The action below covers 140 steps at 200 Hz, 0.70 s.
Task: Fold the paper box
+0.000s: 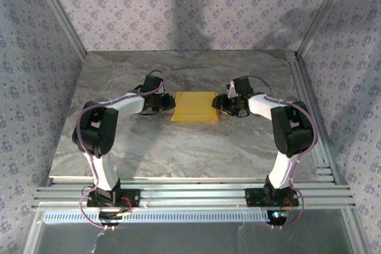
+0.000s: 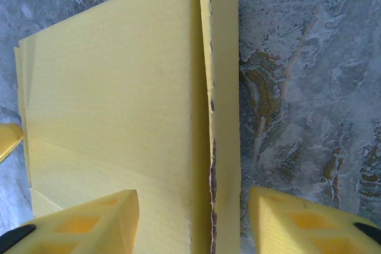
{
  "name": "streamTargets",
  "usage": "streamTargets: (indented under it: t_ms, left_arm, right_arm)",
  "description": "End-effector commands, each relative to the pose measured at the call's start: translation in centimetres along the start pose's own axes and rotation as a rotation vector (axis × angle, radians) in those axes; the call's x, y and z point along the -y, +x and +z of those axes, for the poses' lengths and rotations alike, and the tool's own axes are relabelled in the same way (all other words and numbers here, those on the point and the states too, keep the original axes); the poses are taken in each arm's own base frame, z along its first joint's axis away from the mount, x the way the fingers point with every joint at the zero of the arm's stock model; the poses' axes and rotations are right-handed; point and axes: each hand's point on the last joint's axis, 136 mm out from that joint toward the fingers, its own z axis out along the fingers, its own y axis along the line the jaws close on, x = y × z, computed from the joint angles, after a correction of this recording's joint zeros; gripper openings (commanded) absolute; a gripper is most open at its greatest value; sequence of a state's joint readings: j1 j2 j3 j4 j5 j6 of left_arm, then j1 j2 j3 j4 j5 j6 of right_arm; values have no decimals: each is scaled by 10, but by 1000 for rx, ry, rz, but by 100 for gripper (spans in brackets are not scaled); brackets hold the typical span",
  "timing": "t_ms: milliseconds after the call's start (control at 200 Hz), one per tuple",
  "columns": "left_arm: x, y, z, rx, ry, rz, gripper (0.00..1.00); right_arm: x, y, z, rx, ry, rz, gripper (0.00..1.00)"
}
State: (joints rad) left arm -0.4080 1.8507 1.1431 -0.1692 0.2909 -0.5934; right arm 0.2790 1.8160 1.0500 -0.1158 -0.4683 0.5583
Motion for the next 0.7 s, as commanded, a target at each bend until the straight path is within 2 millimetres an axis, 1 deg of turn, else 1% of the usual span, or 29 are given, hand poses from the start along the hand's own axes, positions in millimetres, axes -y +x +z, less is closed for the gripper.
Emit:
streamTargets:
  t_ms: [0, 185, 220, 290, 490, 515, 560, 620, 695]
  left_arm:
    - [-1, 2, 6, -28, -30, 31, 22]
    - [0, -6, 11, -25, -44, 41, 22]
    - [0, -6, 13, -29, -49, 45, 19]
    - [-1, -5, 15, -37, -57, 52, 11]
    - [-6, 0, 22, -60, -83, 62, 9]
    - [-7, 1, 23, -65, -86, 62, 7]
    - [-8, 2, 24, -69, -90, 63, 0]
    - [-9, 5, 25, -79, -100, 64, 0]
    - [-8, 5, 19, -84, -109, 60, 0]
  right_arm:
    - [-6, -4, -7, 11, -19, 0, 52]
    - [-6, -4, -7, 11, -20, 0, 52]
    - [-7, -4, -7, 11, -21, -1, 52]
    - [-7, -3, -7, 10, -20, 0, 52]
    - [-9, -5, -9, 14, -25, -5, 52]
    - [-9, -4, -9, 13, -25, -5, 52]
    - [-9, -5, -10, 15, -24, -5, 52]
    - [-9, -5, -12, 23, -20, -11, 52]
    - [-10, -6, -17, 40, -12, -24, 52]
